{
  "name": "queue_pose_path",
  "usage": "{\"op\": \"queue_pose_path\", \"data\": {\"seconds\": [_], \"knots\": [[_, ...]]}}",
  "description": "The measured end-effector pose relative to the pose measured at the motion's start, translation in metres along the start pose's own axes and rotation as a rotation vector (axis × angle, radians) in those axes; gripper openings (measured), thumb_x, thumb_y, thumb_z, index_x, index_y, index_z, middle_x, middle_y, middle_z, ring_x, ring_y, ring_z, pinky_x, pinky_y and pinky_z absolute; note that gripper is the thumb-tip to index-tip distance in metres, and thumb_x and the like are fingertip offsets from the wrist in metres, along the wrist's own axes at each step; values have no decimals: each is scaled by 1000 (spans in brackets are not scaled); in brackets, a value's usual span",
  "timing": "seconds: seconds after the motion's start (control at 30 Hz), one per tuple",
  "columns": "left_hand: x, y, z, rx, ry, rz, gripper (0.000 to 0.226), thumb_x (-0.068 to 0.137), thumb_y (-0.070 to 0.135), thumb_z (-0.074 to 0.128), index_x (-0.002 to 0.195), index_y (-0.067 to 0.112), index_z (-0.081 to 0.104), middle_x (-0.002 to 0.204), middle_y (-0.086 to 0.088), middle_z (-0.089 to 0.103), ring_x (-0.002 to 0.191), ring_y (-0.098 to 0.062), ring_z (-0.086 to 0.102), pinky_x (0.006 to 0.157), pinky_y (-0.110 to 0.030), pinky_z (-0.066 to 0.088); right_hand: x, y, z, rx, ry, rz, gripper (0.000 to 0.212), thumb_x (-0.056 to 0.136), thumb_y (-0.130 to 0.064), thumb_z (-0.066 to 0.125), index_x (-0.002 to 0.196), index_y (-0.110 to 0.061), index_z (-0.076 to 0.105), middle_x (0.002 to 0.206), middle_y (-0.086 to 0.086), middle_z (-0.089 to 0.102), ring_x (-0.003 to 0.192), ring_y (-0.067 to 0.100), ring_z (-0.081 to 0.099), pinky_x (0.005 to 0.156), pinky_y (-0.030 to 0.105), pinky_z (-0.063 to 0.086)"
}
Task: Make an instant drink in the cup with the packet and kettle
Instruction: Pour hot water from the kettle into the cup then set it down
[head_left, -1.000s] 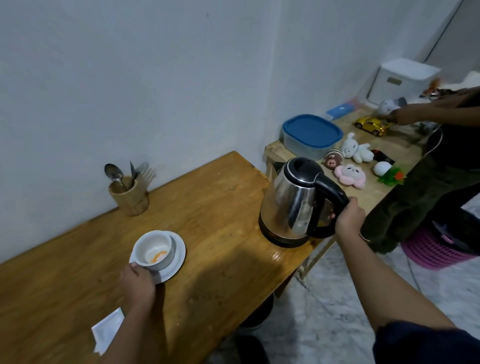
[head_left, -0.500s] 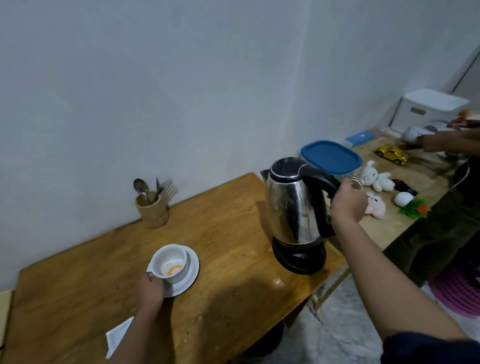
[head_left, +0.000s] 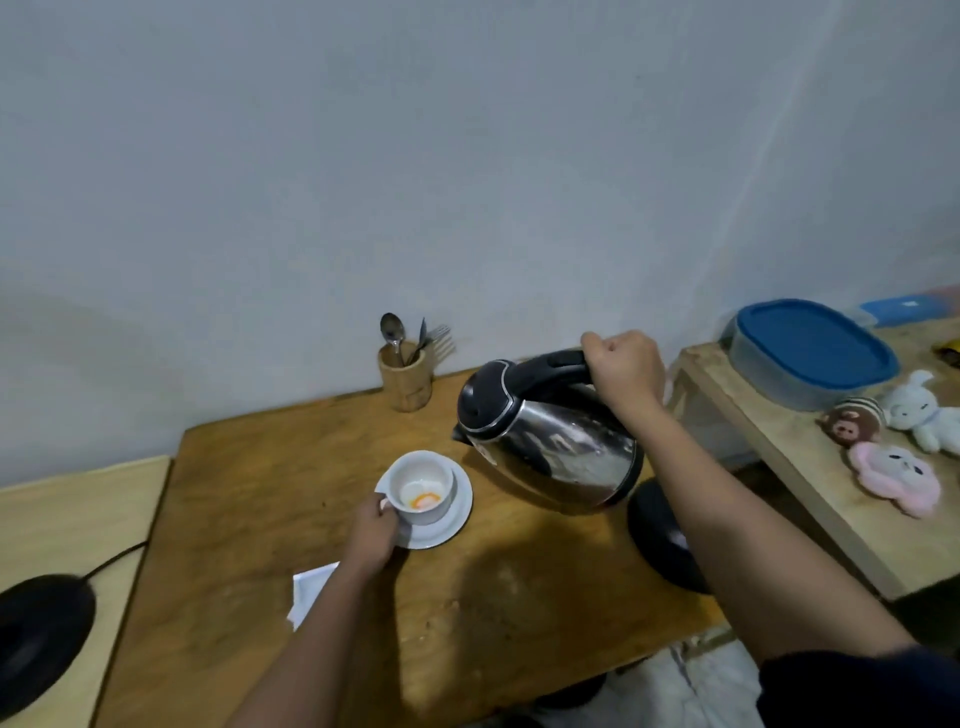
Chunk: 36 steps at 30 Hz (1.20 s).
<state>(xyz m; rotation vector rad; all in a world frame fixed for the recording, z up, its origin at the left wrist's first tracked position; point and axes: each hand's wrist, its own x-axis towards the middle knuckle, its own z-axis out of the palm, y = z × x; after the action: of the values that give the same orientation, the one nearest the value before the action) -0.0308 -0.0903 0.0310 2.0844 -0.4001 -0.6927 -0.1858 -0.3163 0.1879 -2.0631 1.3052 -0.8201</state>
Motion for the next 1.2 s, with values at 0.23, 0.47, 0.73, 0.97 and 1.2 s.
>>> {"op": "queue_pose_path", "data": {"seconds": [0.23, 0.47, 0.73, 0.97, 1.2], "knots": [[0, 1, 0, 32, 16, -27, 31, 94, 7, 39, 119, -2, 53, 121, -21, 59, 109, -34, 54, 82, -29, 36, 0, -26, 43, -18, -193, -147, 48, 80, -22, 51, 38, -14, 29, 38, 0, 25, 37, 18, 22, 44, 25, 17], [1, 3, 2, 9, 26, -72, 34, 95, 12, 38, 125, 2, 51, 127, -20, 57, 103, -24, 52, 87, -34, 40, 6, -46, 58, -174, -240, -269, 44, 80, -27, 48, 41, -14, 32, 40, -3, 27, 39, 18, 25, 45, 23, 20], [1, 4, 3, -6, 28, -89, 37, 93, 9, 38, 128, 2, 49, 120, -12, 57, 100, -22, 50, 85, -31, 40, 11, -55, 67, -267, -273, -420, 42, 81, -29, 47, 43, -14, 37, 42, -2, 32, 40, 16, 30, 46, 22, 26], [2, -1, 4, 9, 44, -60, 33, 95, 9, 38, 122, 1, 53, 124, -20, 58, 98, -21, 49, 85, -30, 39, 10, -55, 69, -309, -271, -470, 41, 81, -29, 47, 45, -12, 39, 43, -1, 34, 41, 16, 31, 46, 23, 27], [4, -1, 6, 14, 33, -69, 35, 95, 9, 37, 127, 2, 49, 129, -19, 55, 100, -21, 48, 86, -30, 39, 12, -53, 63, -310, -260, -464, 43, 81, -27, 48, 43, -14, 35, 42, -2, 32, 40, 15, 28, 46, 22, 23]]}}
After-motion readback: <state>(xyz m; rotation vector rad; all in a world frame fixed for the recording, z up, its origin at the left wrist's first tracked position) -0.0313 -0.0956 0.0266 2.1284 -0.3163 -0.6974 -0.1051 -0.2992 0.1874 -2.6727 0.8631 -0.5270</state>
